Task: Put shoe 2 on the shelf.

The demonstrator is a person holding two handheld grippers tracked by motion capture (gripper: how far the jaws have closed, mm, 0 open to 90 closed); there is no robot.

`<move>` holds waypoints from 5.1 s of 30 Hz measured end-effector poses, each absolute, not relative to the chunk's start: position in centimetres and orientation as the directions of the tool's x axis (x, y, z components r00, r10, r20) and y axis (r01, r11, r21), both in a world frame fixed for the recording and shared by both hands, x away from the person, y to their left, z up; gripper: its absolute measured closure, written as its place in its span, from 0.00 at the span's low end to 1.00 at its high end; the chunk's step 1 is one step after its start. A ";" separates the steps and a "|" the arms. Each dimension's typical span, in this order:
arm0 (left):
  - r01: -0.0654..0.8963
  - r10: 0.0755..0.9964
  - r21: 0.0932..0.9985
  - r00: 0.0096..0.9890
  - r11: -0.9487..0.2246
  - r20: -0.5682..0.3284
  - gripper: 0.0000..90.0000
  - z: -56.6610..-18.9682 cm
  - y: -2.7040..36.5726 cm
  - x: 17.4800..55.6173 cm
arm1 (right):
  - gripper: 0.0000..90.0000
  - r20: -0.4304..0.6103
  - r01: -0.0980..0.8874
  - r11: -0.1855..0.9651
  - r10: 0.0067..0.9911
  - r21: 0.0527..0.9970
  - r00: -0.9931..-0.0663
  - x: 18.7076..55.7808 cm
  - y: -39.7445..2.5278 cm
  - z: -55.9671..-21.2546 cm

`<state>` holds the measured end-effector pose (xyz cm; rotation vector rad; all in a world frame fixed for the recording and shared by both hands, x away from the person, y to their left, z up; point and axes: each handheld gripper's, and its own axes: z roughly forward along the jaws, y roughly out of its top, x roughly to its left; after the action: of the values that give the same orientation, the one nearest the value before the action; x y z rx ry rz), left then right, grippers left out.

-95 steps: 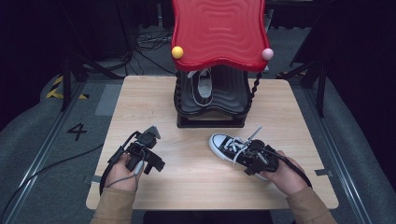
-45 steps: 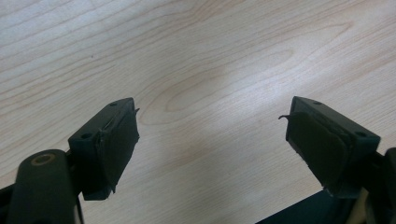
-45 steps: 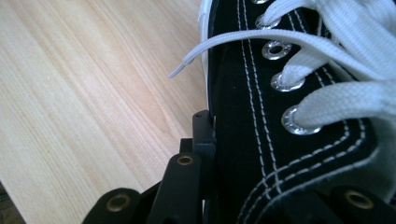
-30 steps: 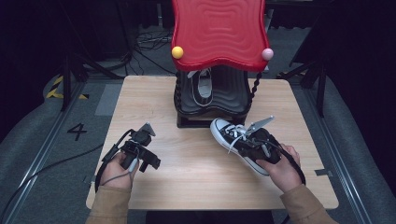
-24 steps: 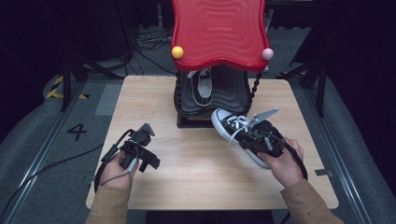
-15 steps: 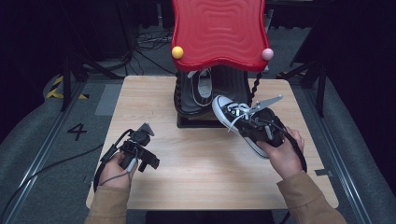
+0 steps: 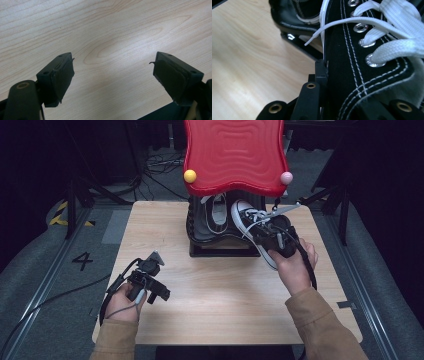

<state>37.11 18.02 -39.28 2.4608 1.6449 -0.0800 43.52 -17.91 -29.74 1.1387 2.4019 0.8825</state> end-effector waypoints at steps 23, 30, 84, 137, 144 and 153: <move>0.924 0.912 0.118 0.379 -0.364 -0.157 0.19 -39.4 18.6 37.1 | 0.92 -0.052 0.645 0.400 0.871 0.651 -0.488 48.3 -14.0 -32.2; 0.920 0.908 0.122 0.388 -0.372 -0.160 0.19 -39.2 18.5 36.9 | 0.85 -0.025 0.686 0.428 0.857 0.589 -0.514 49.0 -11.2 -33.0; 0.917 0.904 0.095 0.398 -0.388 -0.154 0.19 -39.9 17.6 37.4 | 1.00 0.079 0.473 0.586 0.571 0.658 -0.817 41.3 -19.0 -38.8; 0.933 0.919 0.063 0.361 -0.355 -0.157 0.19 -41.0 19.3 36.2 | 1.00 -0.075 0.470 0.594 0.668 0.652 -0.740 50.2 -16.1 -36.2; 0.926 0.912 0.067 0.378 -0.372 -0.157 0.19 -40.9 18.5 36.6 | 1.00 -0.125 0.452 0.633 0.656 0.629 -0.745 50.0 -14.8 -35.9; 0.916 0.902 0.073 0.402 -0.395 -0.159 0.19 -40.8 17.9 37.3 | 0.89 -0.056 0.456 0.580 0.657 0.675 -0.752 49.7 -16.1 -35.9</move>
<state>37.28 17.93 -40.77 2.5027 1.6356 -0.1411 49.71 -16.08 -35.87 0.9113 2.5129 0.9485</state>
